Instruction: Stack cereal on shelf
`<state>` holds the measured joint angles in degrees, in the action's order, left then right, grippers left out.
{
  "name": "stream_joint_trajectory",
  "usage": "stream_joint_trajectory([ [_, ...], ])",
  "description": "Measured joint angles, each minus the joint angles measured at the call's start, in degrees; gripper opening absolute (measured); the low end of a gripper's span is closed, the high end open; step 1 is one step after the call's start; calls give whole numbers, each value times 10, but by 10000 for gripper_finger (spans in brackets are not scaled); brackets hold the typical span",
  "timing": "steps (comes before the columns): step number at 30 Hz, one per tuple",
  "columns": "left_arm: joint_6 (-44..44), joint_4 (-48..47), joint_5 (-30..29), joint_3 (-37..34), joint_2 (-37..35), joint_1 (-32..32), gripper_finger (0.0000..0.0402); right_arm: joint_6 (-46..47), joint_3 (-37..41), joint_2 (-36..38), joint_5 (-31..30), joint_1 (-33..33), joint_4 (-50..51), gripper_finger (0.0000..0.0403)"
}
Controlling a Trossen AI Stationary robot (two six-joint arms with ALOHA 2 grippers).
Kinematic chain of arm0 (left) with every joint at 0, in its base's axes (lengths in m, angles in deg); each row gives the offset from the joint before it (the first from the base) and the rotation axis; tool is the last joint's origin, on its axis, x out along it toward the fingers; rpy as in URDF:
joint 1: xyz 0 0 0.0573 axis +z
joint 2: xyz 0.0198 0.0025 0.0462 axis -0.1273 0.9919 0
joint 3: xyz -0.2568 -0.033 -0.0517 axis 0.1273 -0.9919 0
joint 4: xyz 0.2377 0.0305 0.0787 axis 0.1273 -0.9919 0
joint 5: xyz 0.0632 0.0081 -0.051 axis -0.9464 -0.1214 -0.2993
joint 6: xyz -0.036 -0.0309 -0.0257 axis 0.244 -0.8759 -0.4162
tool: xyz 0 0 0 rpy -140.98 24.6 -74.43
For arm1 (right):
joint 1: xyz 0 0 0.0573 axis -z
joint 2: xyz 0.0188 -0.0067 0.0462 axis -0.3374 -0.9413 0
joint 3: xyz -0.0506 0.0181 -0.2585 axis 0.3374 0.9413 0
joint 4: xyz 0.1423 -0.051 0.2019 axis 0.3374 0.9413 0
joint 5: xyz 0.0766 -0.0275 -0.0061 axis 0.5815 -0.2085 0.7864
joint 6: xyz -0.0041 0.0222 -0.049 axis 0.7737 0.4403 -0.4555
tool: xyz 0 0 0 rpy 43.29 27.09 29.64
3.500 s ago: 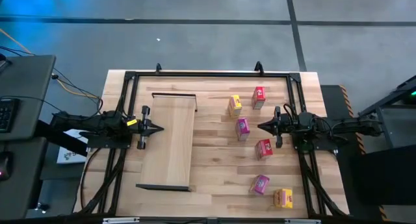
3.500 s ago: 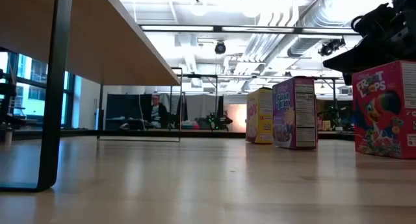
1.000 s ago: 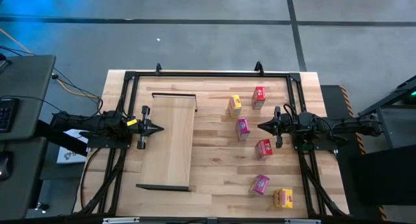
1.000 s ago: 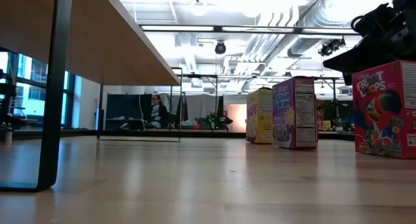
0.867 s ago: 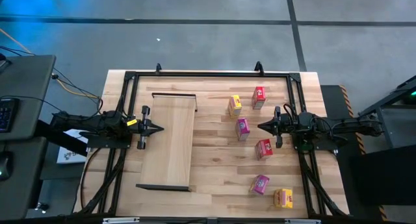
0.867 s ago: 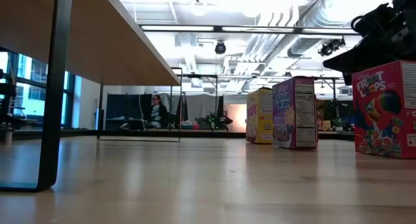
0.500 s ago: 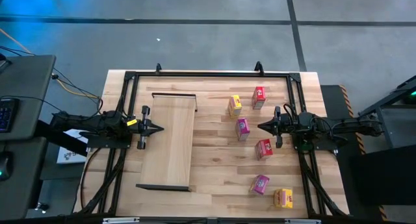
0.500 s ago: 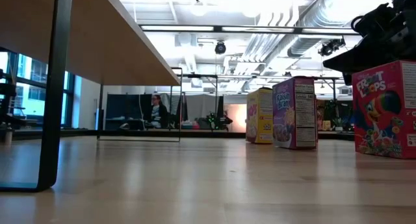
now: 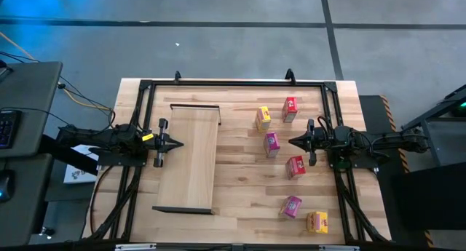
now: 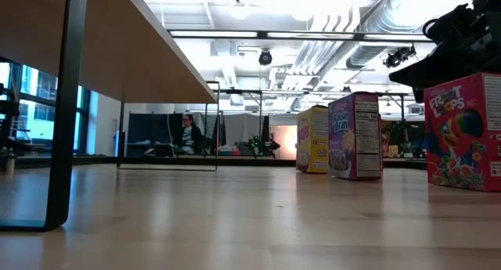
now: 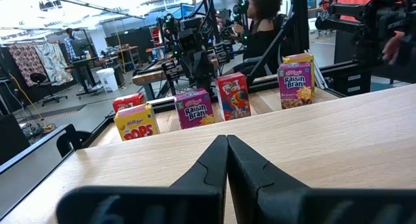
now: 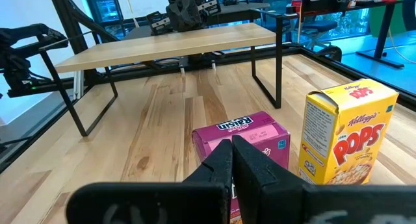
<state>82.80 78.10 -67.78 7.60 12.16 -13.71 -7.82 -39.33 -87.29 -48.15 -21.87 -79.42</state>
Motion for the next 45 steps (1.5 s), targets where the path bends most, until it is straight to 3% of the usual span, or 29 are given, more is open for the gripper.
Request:
stream_joint_trajectory([
  [7, 0, 0, 0, 0, 0, 0, 0, 0, 0, 0, 0, 0, -7, 0],
  [13, 0, 0, 0, 0, 0, 0, 0, 0, 0, 0, -18, 0, -93, 0],
  [15, 0, 0, 0, 0, 0, 0, 0, 0, 0, 0, -41, 0, -133, 0],
  [19, 0, 0, 0, 0, 0, 0, 0, 30, -1, 0, -147, 0, -218, 4],
  [24, 0, 0, 0, 0, 0, 0, 0, 43, -32, -30, -177, 0, -212, 63],
  [32, 0, 0, 0, 0, 0, 0, 0, 41, -141, -184, -231, 0, -207, 208],
  [37, 0, 0, 0, 0, 0, 0, 0, 11, -235, -313, -267, 0, -148, 265],
  [41, 0, 0, 0, 0, 0, 0, 0, -1, -320, -398, -371, 0, -73, 276],
  [45, 0, 0, 0, 0, 0, 0, 0, 120, -418, -470, -504, 10, 122, 277],
])
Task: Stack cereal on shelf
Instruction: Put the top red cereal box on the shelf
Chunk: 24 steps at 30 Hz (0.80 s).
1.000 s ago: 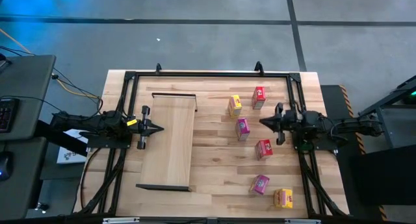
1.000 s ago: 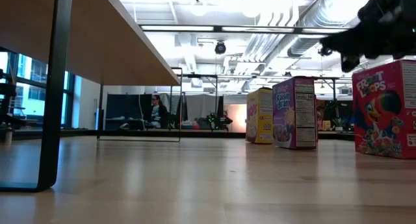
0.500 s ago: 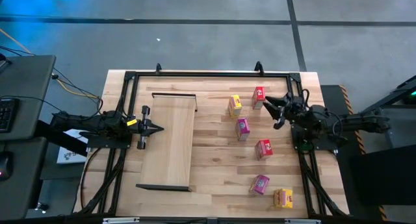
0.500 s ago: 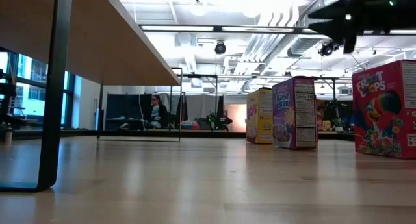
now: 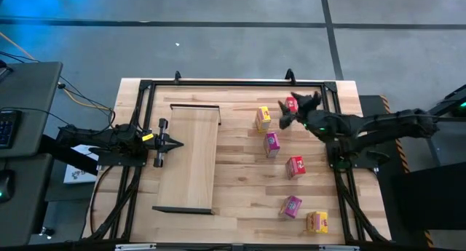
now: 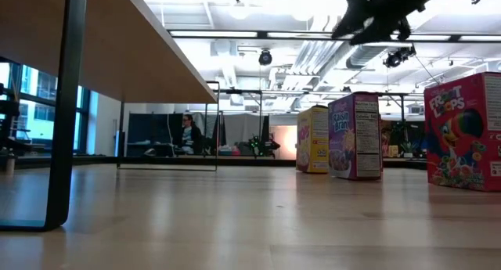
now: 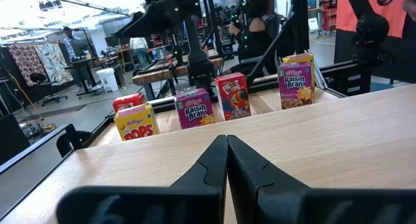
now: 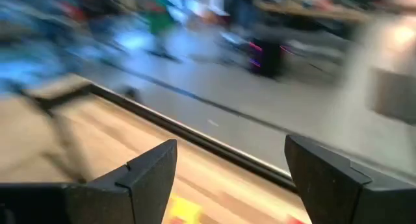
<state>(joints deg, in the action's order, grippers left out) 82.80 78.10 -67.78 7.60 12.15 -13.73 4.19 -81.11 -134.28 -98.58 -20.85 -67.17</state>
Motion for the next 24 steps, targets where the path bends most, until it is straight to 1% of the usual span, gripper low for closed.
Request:
stream_joint_trajectory([
  [2, 0, 0, 0, 0, 0, 0, 0, 92, -46, -36, -6, 17, 120, 277],
  [5, 0, 0, 0, 0, 0, 0, 0, 211, -95, -85, 8, 49, 256, 277],
  [7, 0, 0, 0, 0, 0, 0, 0, 265, -108, -112, 17, 69, 315, 277],
  [9, 0, 0, 0, 0, 0, 0, 0, 317, -108, -133, 24, 84, 350, 277],
  [13, 0, 0, 0, 0, 0, 0, 0, 410, -72, -156, 25, 104, 356, 277],
  [16, 0, 0, 0, 0, 0, 0, 0, 447, -52, -163, 14, 117, 341, 277],
  [19, 0, 0, 0, 0, 0, 0, 0, 462, -33, -165, 17, 125, 321, 277],
  [21, 0, 0, 0, 0, 0, 0, 0, 458, -21, -165, 17, 126, 278, 277],
  [24, 0, 0, 0, 0, 0, 0, 0, 421, -4, -165, 29, 125, 221, 277],
])
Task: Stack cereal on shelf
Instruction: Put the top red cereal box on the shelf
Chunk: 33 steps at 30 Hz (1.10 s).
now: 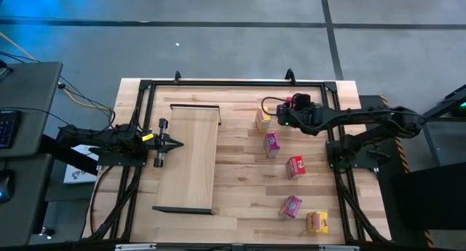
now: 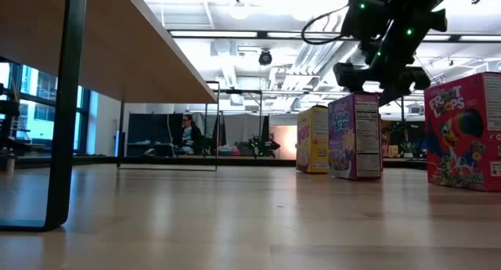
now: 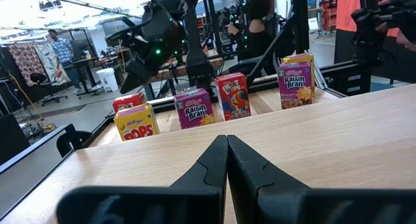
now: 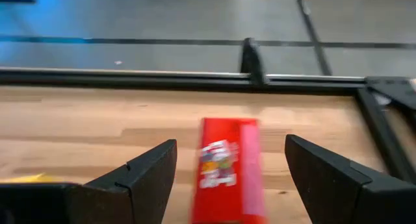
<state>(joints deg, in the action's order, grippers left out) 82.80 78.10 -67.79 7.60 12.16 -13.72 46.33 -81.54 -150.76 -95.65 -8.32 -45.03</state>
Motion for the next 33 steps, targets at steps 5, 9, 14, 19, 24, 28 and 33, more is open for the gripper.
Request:
stream_joint_trajectory([
  [5, 0, 0, 0, 0, 0, 0, 0, -22, 6, 0, 11, 12, -15, 277],
  [9, 0, 0, 0, 0, 0, 0, 0, -19, 6, 0, 25, 30, -19, 277],
  [14, 0, 0, 0, 0, 0, 0, 0, -46, 6, -18, 74, 40, -41, 277],
  [19, 0, 0, 0, 0, 0, 0, 0, -43, 6, -51, 82, 40, -36, 277],
  [24, 0, 0, 0, 0, 0, 0, 0, -33, 6, -76, 80, 41, -38, 277],
  [28, 0, 0, 0, 0, 0, 0, 0, -34, 6, -81, 80, 41, -36, 275],
  [33, 0, 0, 0, 0, 0, 0, 0, -32, 6, -80, 71, 41, -36, 251],
])
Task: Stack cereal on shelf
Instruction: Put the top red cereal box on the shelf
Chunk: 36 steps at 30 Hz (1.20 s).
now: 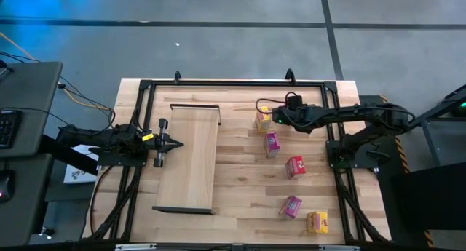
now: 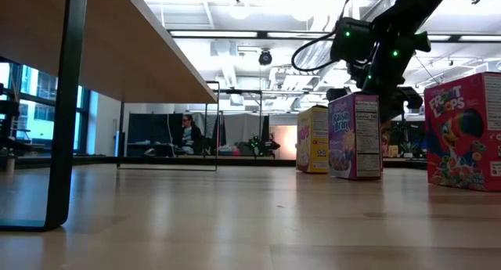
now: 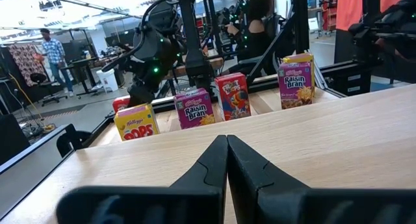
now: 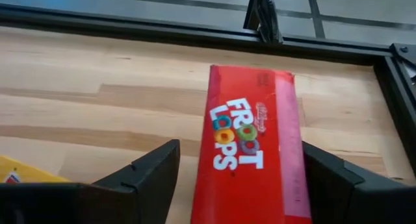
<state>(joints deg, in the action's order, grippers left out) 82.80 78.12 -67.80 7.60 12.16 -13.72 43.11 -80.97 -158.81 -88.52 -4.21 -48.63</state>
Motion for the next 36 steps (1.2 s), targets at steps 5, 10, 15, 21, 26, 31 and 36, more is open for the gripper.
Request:
stream_joint_trajectory([
  [5, 0, 0, 0, 0, 0, 0, 0, -2, 0, 0, -5, 0, 0, 206],
  [10, 0, 0, 0, 0, 0, 0, 0, -16, -7, 0, -6, 0, 6, 155],
  [15, 0, 0, 0, 0, 0, 0, 0, -36, -34, 4, -14, 0, 35, 119],
  [21, 0, 0, 0, 0, 0, 0, 0, -104, -87, 41, -26, -2, 59, 115],
  [26, 0, 0, 0, 0, 0, 0, 0, -239, -173, 72, -2, -9, 36, 117],
  [31, 0, 0, 0, 0, 0, 0, 0, -399, -282, 57, 137, -51, -44, 118],
  [36, 0, 0, 0, 0, 0, 0, 0, -494, -384, -18, 225, -125, -36, 118],
])
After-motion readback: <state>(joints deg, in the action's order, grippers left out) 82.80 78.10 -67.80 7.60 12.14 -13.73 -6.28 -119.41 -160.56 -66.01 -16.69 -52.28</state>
